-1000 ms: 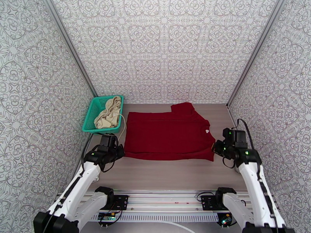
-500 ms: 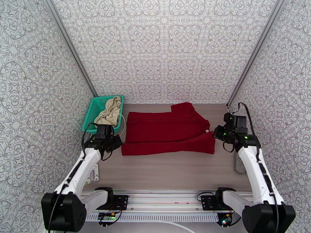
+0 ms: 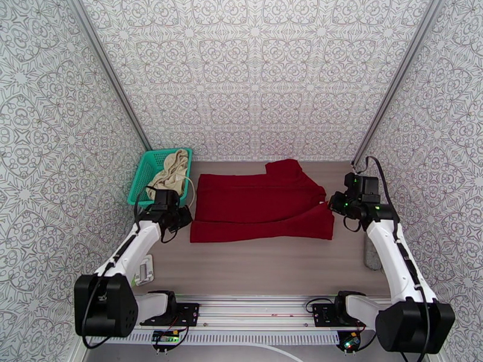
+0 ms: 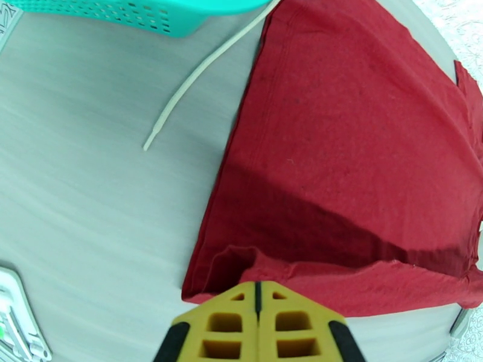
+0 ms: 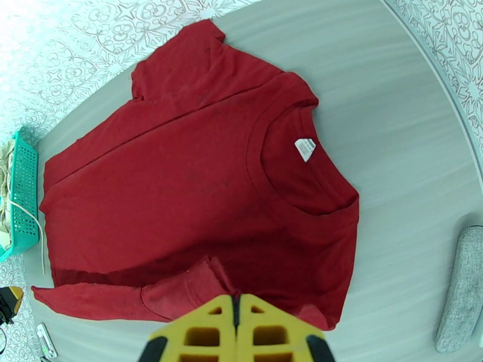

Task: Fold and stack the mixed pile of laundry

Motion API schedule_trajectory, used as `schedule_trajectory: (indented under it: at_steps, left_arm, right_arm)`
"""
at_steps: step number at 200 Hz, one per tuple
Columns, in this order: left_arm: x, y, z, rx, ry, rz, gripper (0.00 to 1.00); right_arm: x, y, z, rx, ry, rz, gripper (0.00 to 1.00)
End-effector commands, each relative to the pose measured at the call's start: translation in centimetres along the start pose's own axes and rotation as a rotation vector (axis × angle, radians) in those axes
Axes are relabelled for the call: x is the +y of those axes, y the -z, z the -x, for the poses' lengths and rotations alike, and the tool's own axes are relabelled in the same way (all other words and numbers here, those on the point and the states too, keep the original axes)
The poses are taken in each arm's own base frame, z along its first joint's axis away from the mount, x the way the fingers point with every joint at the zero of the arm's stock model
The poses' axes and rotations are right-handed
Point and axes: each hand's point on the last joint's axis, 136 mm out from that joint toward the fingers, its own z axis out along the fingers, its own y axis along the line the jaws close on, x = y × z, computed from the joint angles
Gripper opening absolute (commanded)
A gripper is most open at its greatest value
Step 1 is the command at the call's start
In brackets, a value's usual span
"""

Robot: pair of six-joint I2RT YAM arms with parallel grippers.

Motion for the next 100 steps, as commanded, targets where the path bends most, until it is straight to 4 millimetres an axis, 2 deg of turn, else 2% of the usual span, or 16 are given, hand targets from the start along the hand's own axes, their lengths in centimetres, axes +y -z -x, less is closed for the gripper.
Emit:
schedule_trajectory:
  at_steps: [1, 51, 100]
  left_arm:
    - [-1.8, 0.4, 2.8, -0.062, -0.017, -0.058, 0.0]
    - [-3.8, -0.4, 5.9, -0.082, -0.031, -0.081, 0.0]
    - [-4.2, -1.3, 8.0, -0.094, -0.034, -0.076, 0.0]
  right_arm:
    - [0.8, 0.1, 2.0, -0.051, -0.003, 0.032, 0.0]
    - [1.6, -0.8, 4.0, -0.062, 0.0, 0.051, 0.0]
    - [1.8, -1.9, 4.8, -0.059, 0.011, 0.055, 0.0]
